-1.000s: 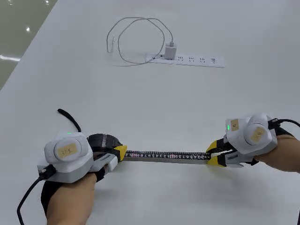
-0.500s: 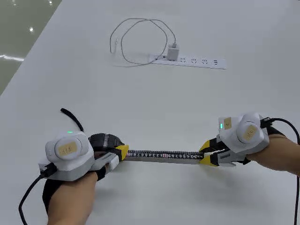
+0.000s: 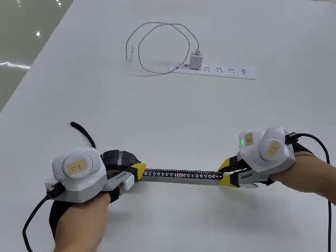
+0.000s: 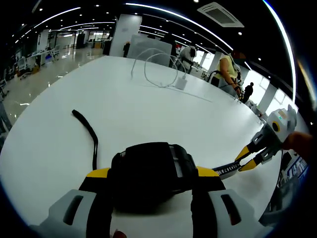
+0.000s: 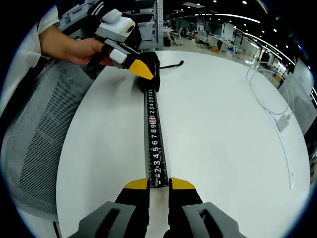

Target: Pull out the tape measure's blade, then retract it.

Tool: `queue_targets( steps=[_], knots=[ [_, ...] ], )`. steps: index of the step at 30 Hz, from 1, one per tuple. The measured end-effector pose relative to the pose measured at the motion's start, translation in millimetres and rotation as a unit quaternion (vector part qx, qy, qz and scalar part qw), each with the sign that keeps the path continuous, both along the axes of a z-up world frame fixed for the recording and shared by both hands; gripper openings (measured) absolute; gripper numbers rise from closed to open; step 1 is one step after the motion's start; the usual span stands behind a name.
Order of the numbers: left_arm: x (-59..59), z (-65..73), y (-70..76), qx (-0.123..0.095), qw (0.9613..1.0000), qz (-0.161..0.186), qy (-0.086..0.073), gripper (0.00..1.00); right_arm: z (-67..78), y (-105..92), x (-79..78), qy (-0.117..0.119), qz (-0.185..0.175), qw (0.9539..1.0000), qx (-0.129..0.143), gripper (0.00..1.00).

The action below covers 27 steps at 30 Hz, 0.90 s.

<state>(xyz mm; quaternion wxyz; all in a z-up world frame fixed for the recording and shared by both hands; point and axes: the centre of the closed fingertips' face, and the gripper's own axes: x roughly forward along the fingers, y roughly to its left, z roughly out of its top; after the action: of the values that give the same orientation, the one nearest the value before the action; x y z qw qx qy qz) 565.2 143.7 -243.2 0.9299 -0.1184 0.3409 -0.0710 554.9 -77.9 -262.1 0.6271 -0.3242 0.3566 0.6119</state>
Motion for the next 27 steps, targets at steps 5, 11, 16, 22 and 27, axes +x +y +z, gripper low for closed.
queue_targets(
  steps=[5,11,16,22,27],
  knots=[
    [-0.1,0.2,-0.2,-0.004,1.0000,0.001,0.000,0.60,1.1,5.6,-0.5,0.002,-0.001,1.0000,0.004,0.10],
    [-0.1,0.1,0.1,-0.006,1.0000,0.001,0.000,0.60,0.6,11.5,-0.9,0.004,-0.003,0.9999,0.009,0.10],
    [0.1,-0.2,0.4,-0.007,1.0000,0.001,-0.001,0.60,0.3,17.5,0.5,0.007,-0.004,0.9999,0.014,0.10],
    [0.0,0.0,0.3,-0.010,1.0000,0.001,-0.001,0.60,0.3,27.3,-0.5,0.008,-0.002,0.9998,0.019,0.10],
    [0.2,-0.1,0.5,-0.011,0.9999,0.002,-0.001,0.60,0.2,34.6,-0.2,0.009,0.000,0.9997,0.023,0.10]
  ],
)
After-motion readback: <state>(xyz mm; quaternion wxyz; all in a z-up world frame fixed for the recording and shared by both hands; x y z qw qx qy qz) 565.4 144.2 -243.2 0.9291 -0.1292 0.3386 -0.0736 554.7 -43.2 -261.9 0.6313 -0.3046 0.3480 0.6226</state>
